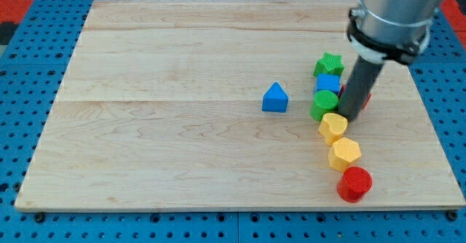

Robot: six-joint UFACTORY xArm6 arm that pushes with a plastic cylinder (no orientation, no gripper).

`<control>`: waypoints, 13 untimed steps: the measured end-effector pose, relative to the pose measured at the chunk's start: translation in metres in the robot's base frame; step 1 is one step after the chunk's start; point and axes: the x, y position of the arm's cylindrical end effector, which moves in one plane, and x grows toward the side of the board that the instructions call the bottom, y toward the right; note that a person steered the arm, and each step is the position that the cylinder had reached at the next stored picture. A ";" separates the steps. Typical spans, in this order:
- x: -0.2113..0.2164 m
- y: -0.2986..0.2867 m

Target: Push the red star above to the green star

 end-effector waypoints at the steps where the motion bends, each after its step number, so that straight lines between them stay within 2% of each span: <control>1: -0.028 0.016; 2: -0.011 0.022; 3: -0.011 0.056; 4: -0.063 0.054; 6: -0.112 0.080; 7: -0.089 0.118; 8: -0.049 0.054; 9: -0.054 0.042; 12: -0.130 0.034; 13: -0.137 0.008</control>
